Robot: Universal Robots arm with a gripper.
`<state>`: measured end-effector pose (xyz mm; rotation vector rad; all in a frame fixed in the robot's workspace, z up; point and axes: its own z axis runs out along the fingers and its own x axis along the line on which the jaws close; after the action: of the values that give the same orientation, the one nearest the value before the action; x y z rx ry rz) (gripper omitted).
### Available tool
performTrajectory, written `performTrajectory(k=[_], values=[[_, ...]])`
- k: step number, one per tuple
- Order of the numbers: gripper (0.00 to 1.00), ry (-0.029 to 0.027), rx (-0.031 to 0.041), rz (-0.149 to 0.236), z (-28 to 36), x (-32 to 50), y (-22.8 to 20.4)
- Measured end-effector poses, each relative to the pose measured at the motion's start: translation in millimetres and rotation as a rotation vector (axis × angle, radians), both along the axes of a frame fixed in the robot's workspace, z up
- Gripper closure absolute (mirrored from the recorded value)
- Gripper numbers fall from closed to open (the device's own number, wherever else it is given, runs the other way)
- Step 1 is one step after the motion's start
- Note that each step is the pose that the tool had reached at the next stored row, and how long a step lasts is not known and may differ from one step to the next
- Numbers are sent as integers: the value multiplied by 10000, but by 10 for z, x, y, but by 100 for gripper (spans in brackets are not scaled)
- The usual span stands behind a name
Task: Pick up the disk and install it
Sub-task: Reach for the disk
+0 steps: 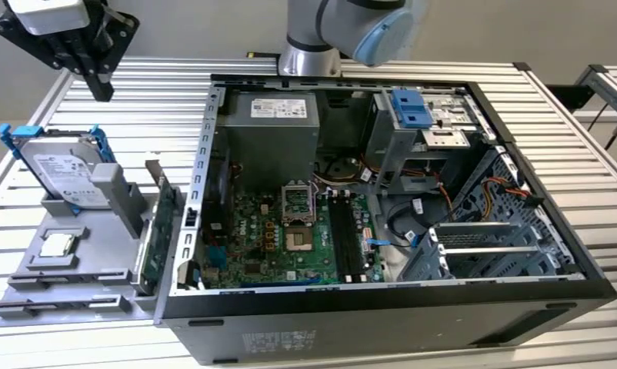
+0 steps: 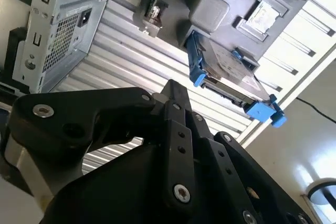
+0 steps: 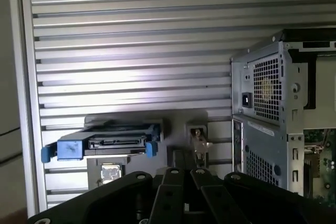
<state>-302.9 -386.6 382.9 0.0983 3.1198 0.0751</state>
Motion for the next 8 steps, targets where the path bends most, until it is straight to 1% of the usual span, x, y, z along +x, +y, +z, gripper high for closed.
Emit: performTrajectory(k=[8], values=[[100,2,-1,260,-21,-125,47]])
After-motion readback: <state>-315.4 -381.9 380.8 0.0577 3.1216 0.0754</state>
